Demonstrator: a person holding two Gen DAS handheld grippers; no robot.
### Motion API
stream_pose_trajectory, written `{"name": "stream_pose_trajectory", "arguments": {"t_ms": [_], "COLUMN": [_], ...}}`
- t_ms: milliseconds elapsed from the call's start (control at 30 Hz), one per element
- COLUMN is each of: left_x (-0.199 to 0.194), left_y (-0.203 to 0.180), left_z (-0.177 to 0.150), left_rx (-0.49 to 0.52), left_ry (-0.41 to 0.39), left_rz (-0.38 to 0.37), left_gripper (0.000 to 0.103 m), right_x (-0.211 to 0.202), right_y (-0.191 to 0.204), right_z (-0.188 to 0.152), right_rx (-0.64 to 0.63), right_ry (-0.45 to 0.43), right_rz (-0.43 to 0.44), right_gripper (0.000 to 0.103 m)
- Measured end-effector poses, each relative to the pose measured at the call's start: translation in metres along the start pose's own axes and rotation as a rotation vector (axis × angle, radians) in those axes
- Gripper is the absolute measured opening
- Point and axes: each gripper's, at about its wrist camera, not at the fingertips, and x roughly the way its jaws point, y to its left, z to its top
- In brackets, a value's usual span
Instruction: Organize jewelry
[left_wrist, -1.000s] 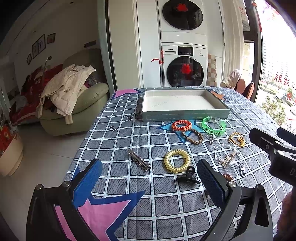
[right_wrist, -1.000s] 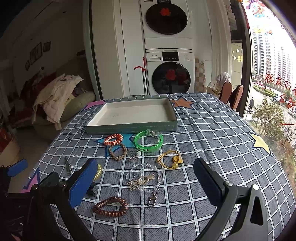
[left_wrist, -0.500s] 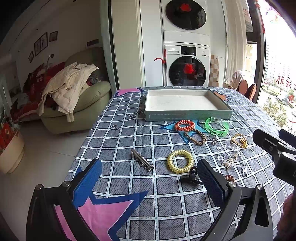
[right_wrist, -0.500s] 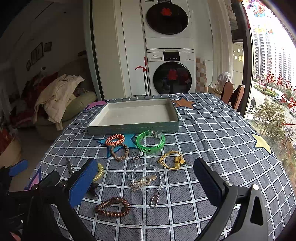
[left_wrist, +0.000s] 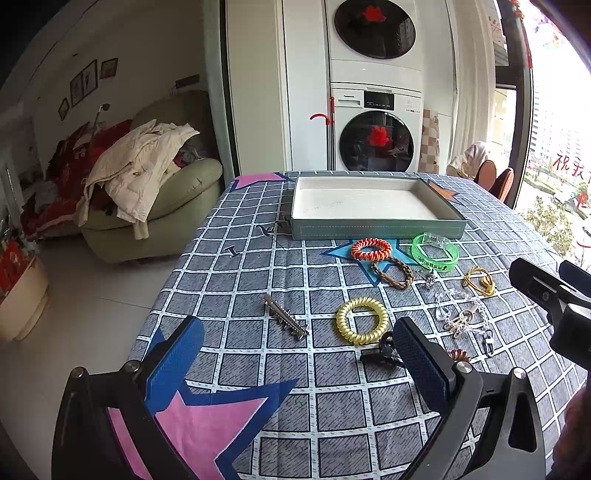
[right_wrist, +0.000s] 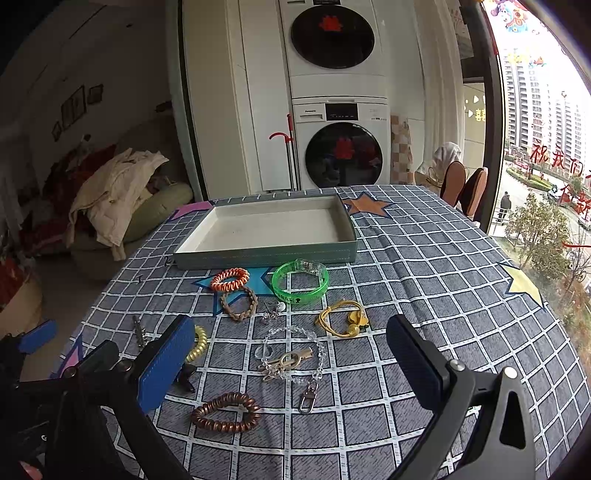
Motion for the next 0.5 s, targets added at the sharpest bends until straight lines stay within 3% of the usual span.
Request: {"name": "stream_pose_trajectory", "arguments": {"t_ms": [500], "left_x": [0.0009], "left_y": [-0.0003], "left_z": [-0.0009], "left_rx": [-0.001], "left_ry": [0.001], "left_rz": [-0.001], "left_gripper": [0.103], "right_x": [0.0], "right_y": [0.0005], "right_z": [-0.0001], "right_rx": [0.001], "right_ry": [0.002], "right_rz": [0.001], "right_gripper": [0.103]}}
